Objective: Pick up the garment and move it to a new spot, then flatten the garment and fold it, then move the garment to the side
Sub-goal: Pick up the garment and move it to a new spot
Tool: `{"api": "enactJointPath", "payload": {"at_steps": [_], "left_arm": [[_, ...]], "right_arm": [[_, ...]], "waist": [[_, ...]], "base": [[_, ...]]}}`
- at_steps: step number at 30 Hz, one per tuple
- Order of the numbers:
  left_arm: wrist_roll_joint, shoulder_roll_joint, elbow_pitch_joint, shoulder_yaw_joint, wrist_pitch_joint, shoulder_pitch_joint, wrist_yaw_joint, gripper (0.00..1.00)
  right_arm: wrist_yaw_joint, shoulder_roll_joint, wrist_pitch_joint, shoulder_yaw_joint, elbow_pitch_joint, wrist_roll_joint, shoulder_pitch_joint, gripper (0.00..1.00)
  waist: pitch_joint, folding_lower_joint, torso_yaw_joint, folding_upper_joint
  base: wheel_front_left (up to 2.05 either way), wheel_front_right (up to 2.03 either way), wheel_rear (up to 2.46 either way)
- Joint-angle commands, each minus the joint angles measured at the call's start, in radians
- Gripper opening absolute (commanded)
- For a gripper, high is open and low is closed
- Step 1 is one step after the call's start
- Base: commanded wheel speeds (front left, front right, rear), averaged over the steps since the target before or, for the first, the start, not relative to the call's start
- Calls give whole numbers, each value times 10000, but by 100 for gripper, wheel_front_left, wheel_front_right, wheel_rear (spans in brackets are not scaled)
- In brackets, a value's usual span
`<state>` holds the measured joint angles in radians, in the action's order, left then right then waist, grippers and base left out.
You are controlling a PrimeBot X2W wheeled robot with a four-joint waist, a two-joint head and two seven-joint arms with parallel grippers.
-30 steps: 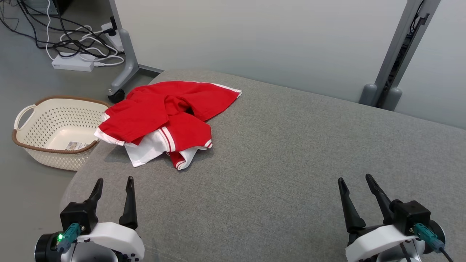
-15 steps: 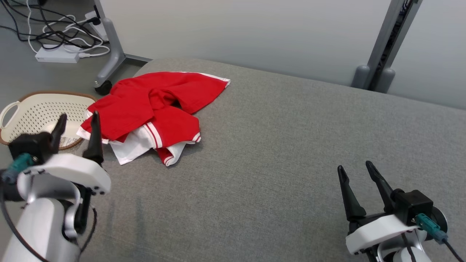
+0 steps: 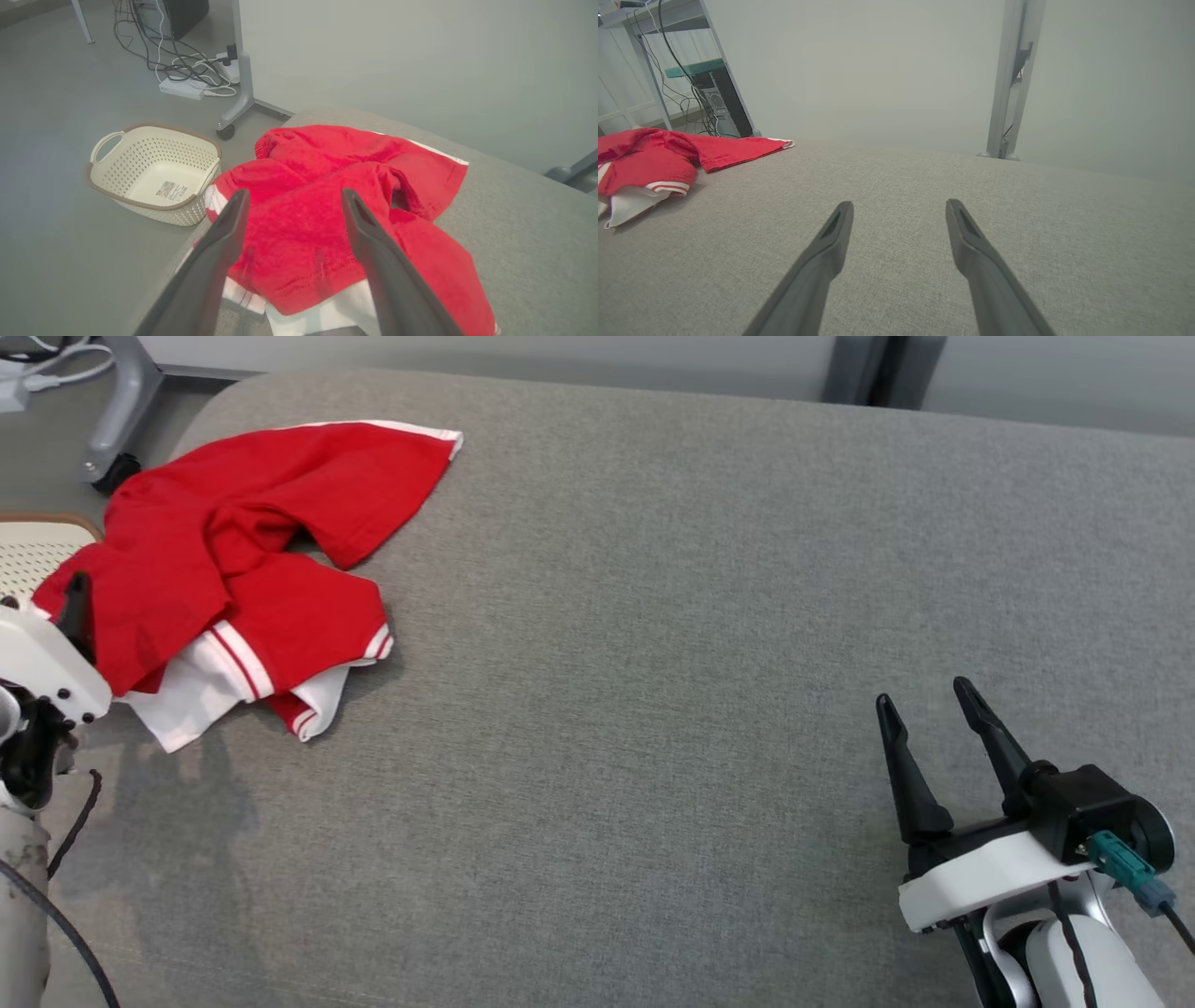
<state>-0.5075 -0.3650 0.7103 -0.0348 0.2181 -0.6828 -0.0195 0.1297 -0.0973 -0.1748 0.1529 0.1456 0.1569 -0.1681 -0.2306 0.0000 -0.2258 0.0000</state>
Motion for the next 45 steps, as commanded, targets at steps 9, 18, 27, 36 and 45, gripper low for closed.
{"api": "enactJointPath", "payload": {"at_steps": [9,18,27,36,45], "left_arm": [[-790,-220,2926,-434,368,-1009,-417,100],[-879,-293,3928,-453,-369,-1611,-610,0],[27,-480,3477,260,-2457,-1984,-565,0],[823,-544,1700,973,-3726,-2023,-364,0],[1513,64,-3203,1991,-3382,-367,257,0]], "right_arm": [[21,-345,247,2,-459,-127,-469,100],[19,-452,383,-138,-674,-193,-554,100],[19,-223,233,-424,-609,-204,-291,100],[19,-17,9,-571,-453,-142,-237,100],[19,243,-314,-791,-177,-46,-103,100]], "waist": [[-1168,0,630,0],[-1439,0,718,0],[-958,0,453,0],[-285,0,444,0],[304,0,952,0]], "base": [[0,0,0],[0,0,0],[0,0,0],[0,0,0],[0,0,0]]}}
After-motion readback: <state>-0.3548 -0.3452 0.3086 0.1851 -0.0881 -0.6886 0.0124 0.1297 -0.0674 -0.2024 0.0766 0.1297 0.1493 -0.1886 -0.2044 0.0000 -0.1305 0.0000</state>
